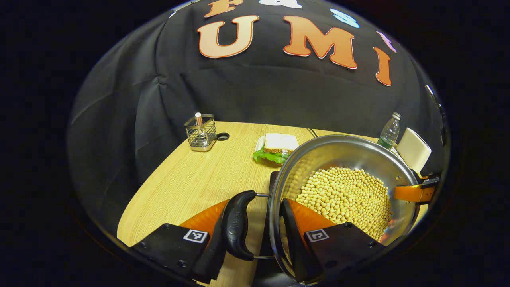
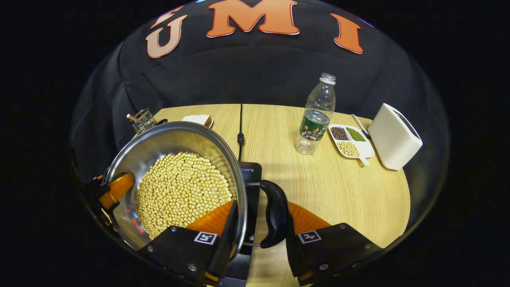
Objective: First push the handle of the pot to place it horizontally, then grasp the pot with both hands and set it on the induction cooktop.
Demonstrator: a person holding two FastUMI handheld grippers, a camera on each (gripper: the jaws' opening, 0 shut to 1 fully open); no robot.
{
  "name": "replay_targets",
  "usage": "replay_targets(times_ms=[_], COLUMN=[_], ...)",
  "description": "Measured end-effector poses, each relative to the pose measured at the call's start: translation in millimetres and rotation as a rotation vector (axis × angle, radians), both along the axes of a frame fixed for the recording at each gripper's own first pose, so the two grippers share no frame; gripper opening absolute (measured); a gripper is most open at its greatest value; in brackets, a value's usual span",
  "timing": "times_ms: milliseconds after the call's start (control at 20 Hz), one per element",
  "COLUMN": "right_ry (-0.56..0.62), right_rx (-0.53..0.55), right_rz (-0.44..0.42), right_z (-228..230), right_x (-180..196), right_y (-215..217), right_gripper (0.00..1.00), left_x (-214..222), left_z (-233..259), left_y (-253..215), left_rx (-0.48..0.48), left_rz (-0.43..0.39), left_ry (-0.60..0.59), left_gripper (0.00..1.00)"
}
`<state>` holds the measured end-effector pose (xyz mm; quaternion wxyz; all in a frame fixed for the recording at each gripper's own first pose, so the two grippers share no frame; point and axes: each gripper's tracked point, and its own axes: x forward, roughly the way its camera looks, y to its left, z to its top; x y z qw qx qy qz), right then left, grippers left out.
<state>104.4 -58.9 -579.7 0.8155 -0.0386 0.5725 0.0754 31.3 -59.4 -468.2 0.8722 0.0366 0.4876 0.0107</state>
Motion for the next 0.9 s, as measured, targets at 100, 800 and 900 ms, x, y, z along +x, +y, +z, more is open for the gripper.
replay_targets(times_ms=[100, 800, 900], right_ry=[0.013, 0.023, 0.001], right_rx=[-0.006, -0.013, -0.047], right_rz=[0.0, 0.003, 0.015], right_z=[-1.0, 3.7, 2.3], right_x=[-1.3, 4.7, 4.9], right_y=[0.4, -1.2, -0.3], right_gripper=[0.59, 0.64, 0.69], left_x=[0.6, 0.3, -0.8], left_z=[-0.3, 1.3, 1.2], left_y=[-0.6, -3.3, -4.0], left_rx=[-0.003, 0.001, 0.009], left_rz=[0.007, -0.008, -0.009], left_ry=[0.008, 0.011, 0.009], left_gripper=[0.73, 0.75, 0.75])
